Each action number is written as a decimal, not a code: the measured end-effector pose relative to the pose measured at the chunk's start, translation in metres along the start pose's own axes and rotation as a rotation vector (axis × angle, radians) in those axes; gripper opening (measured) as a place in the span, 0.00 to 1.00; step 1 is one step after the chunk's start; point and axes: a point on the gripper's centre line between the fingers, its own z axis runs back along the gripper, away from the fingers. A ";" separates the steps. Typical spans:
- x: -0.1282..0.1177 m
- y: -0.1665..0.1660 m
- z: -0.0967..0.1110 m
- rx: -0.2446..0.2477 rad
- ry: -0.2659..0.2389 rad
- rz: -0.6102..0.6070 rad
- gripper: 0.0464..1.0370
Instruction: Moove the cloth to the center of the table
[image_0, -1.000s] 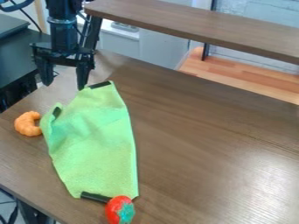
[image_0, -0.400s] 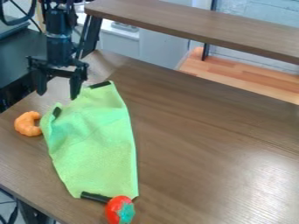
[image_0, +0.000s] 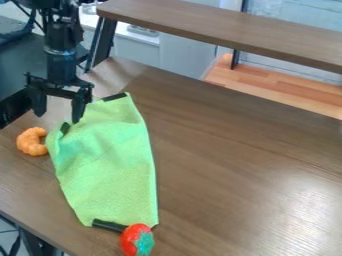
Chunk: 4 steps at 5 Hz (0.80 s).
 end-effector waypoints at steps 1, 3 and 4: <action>-0.009 -0.004 -0.010 0.003 0.024 -0.009 0.96; -0.005 -0.022 -0.009 0.062 -0.019 -0.001 0.93; -0.001 -0.023 -0.013 0.091 -0.020 0.007 0.65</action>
